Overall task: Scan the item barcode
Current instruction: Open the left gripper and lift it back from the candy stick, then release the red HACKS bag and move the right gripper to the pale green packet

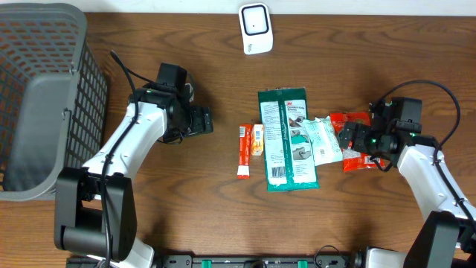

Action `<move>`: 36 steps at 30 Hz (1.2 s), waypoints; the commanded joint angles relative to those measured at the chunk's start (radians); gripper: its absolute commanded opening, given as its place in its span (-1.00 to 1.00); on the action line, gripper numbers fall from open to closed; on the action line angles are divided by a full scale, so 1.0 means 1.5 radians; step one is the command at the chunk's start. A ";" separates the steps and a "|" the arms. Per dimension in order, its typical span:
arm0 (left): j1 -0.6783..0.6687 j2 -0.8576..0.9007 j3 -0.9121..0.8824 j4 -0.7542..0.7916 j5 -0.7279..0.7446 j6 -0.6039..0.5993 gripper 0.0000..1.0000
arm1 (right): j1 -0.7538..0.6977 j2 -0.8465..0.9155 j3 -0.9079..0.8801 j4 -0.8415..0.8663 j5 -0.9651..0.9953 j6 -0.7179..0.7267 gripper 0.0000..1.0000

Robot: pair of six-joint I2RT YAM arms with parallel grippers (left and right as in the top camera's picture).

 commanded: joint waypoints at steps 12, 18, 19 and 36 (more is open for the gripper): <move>0.002 -0.015 0.007 -0.002 0.008 0.008 0.74 | 0.004 -0.005 0.008 0.001 0.002 -0.002 0.99; 0.002 -0.015 0.007 -0.002 0.008 0.008 0.74 | 0.004 -0.005 0.008 0.027 0.069 -0.055 0.98; 0.002 -0.015 0.007 -0.002 0.008 0.008 0.74 | 0.004 -0.005 0.008 0.036 0.107 -0.069 0.99; 0.002 -0.015 0.007 -0.002 0.008 0.008 0.74 | 0.004 -0.005 0.009 0.017 -0.199 0.031 0.99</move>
